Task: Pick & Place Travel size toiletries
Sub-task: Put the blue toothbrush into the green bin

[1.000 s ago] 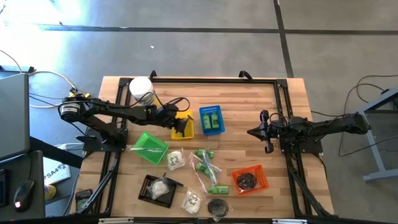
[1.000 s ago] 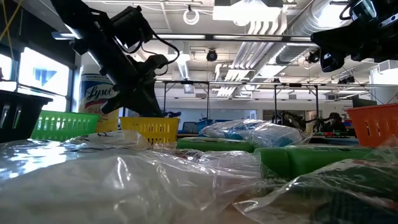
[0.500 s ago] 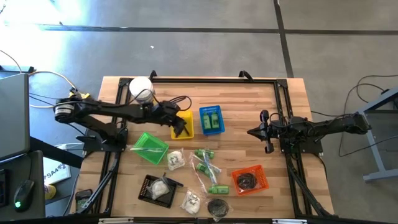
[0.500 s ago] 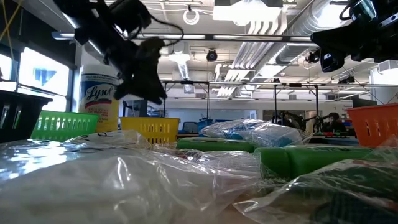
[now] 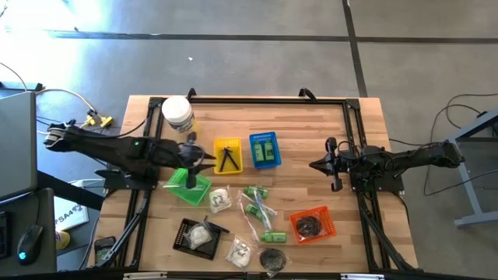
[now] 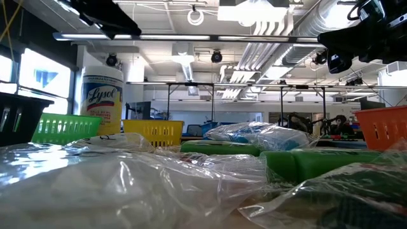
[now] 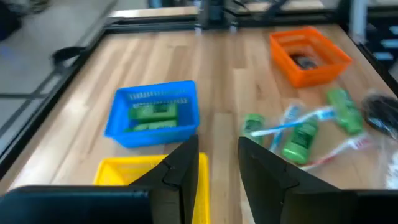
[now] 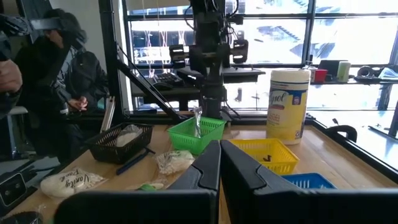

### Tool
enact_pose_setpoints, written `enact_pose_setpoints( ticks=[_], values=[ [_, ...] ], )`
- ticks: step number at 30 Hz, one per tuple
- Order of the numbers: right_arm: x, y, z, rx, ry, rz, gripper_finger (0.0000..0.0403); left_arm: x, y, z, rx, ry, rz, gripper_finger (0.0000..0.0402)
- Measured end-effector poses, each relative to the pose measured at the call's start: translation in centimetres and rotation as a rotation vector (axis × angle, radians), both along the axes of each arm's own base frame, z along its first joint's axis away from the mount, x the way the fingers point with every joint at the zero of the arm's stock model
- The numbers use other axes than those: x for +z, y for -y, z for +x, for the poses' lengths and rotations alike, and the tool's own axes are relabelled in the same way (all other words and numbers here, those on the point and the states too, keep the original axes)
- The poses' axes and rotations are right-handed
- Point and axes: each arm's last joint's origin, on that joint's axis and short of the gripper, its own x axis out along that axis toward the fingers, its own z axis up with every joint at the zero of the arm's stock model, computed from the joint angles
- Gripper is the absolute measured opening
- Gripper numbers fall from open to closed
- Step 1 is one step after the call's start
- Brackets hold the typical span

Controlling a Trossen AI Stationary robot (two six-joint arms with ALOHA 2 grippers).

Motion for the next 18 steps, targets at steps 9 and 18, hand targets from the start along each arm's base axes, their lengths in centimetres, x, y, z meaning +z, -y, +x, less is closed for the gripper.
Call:
enact_pose_setpoints(
  ticks=[9,18],
  values=[
    [0.0,0.3,0.0,-0.096,0.004,0.001,0.0002,-6.3,0.0,-3.2,-0.062,0.142,0.049,0.0016],
    [0.0,0.4,0.0,-0.127,0.004,0.046,0.0002,-8.8,-0.1,-4.4,-0.115,0.215,0.093,0.0002]
  ],
)
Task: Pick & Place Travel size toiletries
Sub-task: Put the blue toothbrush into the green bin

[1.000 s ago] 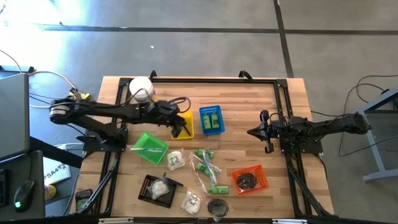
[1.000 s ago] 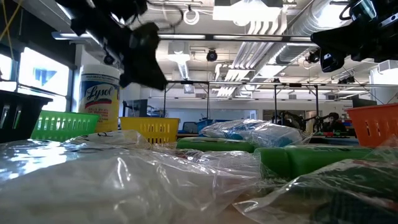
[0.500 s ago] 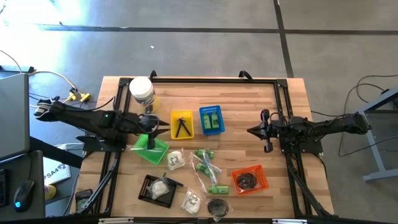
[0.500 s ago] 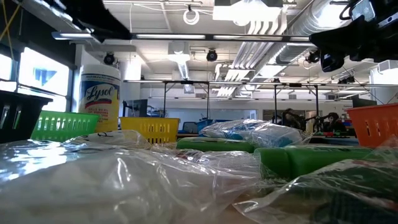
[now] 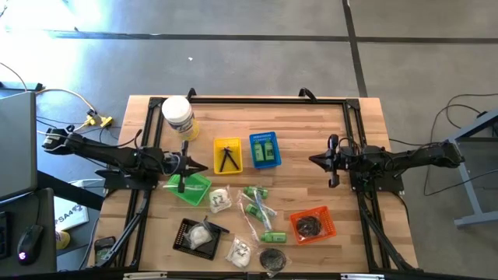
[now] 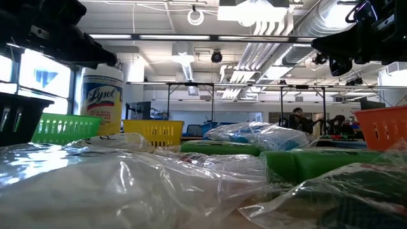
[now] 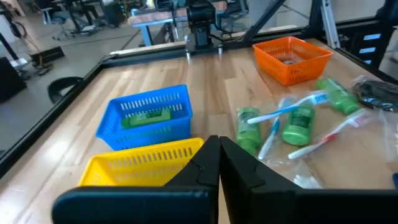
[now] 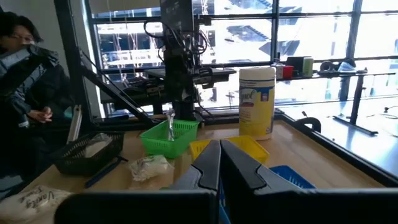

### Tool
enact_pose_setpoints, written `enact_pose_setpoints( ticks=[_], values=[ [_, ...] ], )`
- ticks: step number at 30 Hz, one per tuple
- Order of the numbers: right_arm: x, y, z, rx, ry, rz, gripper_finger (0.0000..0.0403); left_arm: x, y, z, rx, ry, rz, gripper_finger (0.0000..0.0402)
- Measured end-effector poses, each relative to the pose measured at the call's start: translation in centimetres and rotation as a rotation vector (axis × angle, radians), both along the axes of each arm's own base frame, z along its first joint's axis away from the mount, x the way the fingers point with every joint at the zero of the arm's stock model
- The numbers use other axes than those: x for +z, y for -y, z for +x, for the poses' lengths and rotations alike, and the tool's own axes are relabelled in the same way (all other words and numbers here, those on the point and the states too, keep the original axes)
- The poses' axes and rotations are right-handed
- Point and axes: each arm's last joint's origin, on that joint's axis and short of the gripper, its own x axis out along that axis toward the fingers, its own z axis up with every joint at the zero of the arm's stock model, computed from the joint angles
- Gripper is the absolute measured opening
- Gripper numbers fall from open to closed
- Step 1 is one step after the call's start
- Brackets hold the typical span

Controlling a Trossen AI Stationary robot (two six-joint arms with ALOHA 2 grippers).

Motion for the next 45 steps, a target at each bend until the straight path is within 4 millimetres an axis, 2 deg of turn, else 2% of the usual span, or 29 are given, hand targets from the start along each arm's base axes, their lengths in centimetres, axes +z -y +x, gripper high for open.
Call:
enact_pose_setpoints(
  ticks=[8,14,17,19,22,26,31,38,41,45],
  values=[
    [0.1,0.0,0.0,0.011,0.016,0.065,0.0002,-0.2,0.1,0.0,-0.018,-0.016,-0.018,0.0001],
    [0.7,-0.3,-0.1,0.113,0.072,0.091,0.0002,0.0,0.2,-0.5,-0.1,-0.015,0.017,0.0],
    [0.9,-0.4,-0.1,0.134,0.092,0.131,0.0002,0.1,0.1,-0.7,-0.085,0.001,0.031,0.0],
    [1.0,-0.4,0.0,0.13,0.068,0.139,0.0002,0.2,0.1,-0.7,-0.069,0.008,0.034,0.0],
    [2.2,-0.8,0.2,0.149,0.035,0.138,0.0002,0.2,0.0,-0.7,-0.065,0.007,0.034,0.0],
    [3.2,-1.6,1.3,0.172,-0.064,0.162,0.0002,0.2,0.0,-0.7,-0.056,0.007,-0.013,0.0],
    [5.1,-3.1,3.9,0.168,-0.169,0.179,0.0002,0.2,0.0,-0.7,-0.017,0.004,-0.089,0.0],
    [5.7,-5.7,9.9,0.171,-0.43,0.229,0.001,0.2,-0.1,-0.7,-0.012,0.011,-0.084,0.0],
    [5.1,-7.3,12.8,0.149,-0.512,0.218,0.0042,0.2,-0.1,-0.7,-0.005,0.007,-0.095,0.0],
    [5.3,-9.7,16.7,0.08,-0.646,0.189,0.0116,0.1,-0.1,-0.7,-0.003,0.002,-0.108,0.0]
  ],
)
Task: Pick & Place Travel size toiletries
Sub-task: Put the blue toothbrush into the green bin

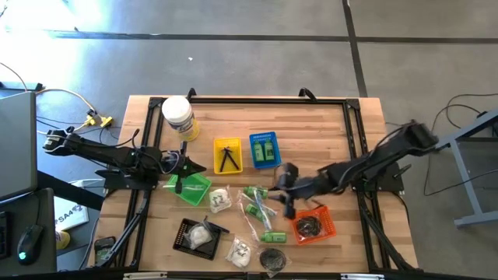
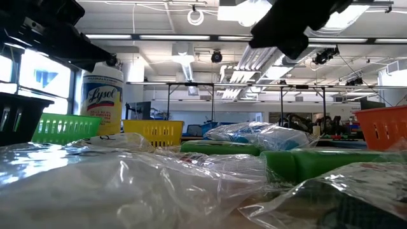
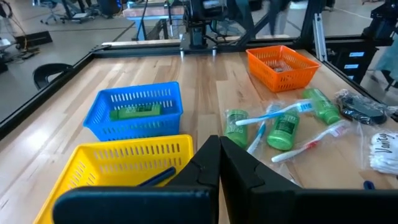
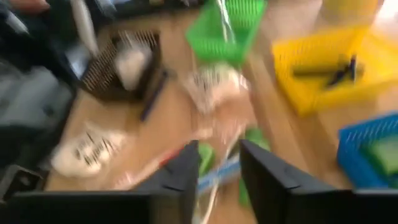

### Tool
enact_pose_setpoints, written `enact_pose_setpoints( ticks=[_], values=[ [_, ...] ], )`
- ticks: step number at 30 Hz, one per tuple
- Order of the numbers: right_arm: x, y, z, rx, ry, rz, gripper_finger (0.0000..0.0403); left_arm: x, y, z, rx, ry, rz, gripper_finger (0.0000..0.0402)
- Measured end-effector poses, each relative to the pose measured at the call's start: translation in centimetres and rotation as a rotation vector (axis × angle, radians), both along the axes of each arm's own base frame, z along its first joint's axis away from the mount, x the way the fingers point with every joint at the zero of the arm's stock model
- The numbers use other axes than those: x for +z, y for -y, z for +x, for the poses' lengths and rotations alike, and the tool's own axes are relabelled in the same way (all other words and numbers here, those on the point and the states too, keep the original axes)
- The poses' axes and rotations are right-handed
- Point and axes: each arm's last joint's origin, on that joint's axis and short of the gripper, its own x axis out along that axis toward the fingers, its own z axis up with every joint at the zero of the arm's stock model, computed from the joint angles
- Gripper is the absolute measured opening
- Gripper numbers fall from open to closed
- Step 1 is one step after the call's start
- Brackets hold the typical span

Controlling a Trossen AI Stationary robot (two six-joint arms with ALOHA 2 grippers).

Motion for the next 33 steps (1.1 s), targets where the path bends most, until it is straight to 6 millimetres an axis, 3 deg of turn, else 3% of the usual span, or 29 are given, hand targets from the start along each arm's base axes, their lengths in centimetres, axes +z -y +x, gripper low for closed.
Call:
enact_pose_setpoints(
  ticks=[5,10,16,21,33],
  values=[
    [-0.8,-2.1,3.6,-0.087,-0.31,0.007,0.0215,-0.1,0.0,0.0,0.0,-0.01,0.001,0.0],
    [-2.0,-3.7,6.3,-0.146,-0.432,0.117,0.0265,-0.3,0.0,-0.1,-0.001,-0.035,0.005,0.0],
    [-4.2,-4.0,6.8,-0.23,-0.536,0.148,0.0267,-0.3,0.0,-0.1,0.0,-0.034,0.003,0.0],
    [-4.4,-3.5,6.4,-0.3,-0.546,0.075,0.0253,-0.2,0.0,0.0,0.002,-0.018,-0.013,0.0],
    [-4.3,-3.1,6.7,-0.24,-0.528,-0.023,0.0243,-0.2,0.0,0.0,0.026,-0.022,-0.147,0.0]
  ],
)
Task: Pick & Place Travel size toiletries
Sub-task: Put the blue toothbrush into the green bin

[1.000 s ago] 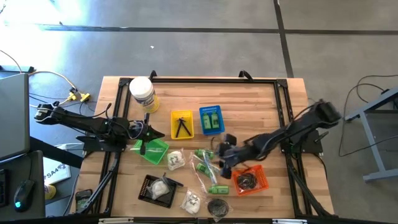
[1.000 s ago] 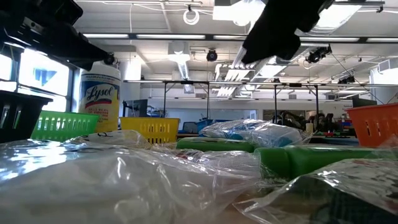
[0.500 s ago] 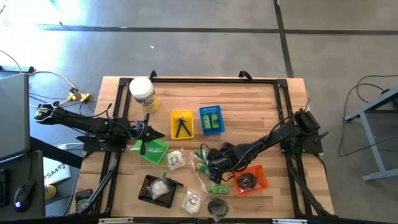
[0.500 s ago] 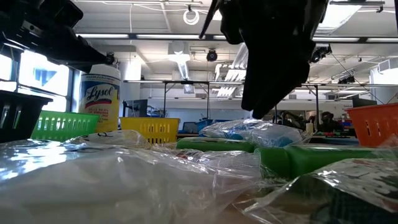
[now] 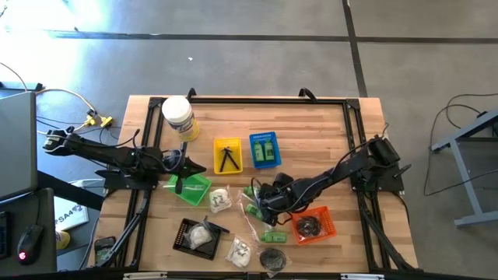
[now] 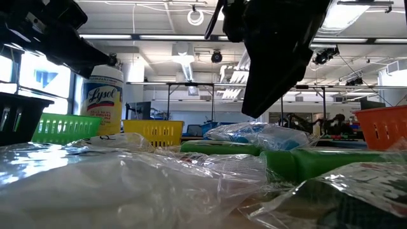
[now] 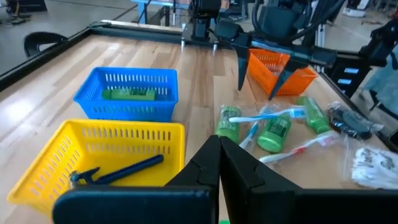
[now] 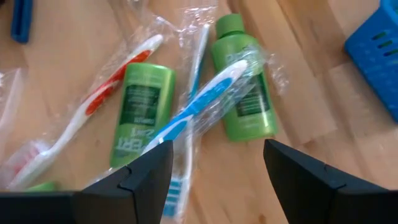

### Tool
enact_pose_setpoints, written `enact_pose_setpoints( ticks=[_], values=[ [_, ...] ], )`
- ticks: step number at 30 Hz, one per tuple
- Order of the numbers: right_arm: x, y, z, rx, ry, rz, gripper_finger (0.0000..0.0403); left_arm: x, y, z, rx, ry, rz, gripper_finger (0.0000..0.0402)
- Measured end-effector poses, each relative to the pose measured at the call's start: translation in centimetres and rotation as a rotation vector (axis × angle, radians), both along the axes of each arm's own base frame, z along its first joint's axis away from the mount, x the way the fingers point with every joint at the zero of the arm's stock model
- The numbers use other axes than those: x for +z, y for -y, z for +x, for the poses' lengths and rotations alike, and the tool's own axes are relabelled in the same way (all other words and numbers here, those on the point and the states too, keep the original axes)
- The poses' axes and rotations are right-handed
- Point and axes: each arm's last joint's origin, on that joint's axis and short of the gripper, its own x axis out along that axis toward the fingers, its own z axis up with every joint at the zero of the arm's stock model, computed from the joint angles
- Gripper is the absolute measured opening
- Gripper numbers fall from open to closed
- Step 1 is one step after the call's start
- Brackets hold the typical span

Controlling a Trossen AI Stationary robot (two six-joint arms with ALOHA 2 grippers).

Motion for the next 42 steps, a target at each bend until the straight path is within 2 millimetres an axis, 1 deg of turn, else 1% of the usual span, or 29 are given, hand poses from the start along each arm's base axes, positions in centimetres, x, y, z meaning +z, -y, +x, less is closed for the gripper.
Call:
enact_pose_setpoints(
  ticks=[5,10,19,26,30,35,38,42],
  values=[
    [0.0,0.0,0.0,-0.001,0.001,-0.001,0.0243,0.3,0.0,0.0,0.018,0.032,-0.003,0.0],
    [0.0,0.0,0.0,-0.033,0.006,0.019,0.0242,0.2,-0.1,0.0,0.024,0.022,0.022,0.0],
    [0.0,-0.3,0.0,-0.107,0.008,0.122,0.0243,0.2,-0.1,0.0,0.02,0.022,0.088,0.0],
    [0.3,-0.9,0.4,-0.104,0.07,0.161,0.0243,0.3,-0.1,0.0,0.012,0.025,0.148,0.0],
    [0.3,-1.4,0.2,-0.127,0.069,0.194,0.0243,0.3,-0.1,0.1,0.01,0.029,0.164,0.0],
    [0.3,-2.2,-0.2,-0.132,0.087,0.163,0.0243,0.6,-0.1,0.1,0.015,0.051,0.186,0.0],
    [-0.3,-2.3,0.1,-0.139,0.083,0.172,0.0243,0.5,-0.1,0.1,0.015,0.045,0.188,0.0],
    [-1.9,-2.3,0.8,-0.129,0.046,0.193,0.0243,0.6,-0.1,0.1,0.016,0.054,0.186,0.0]
  ],
)
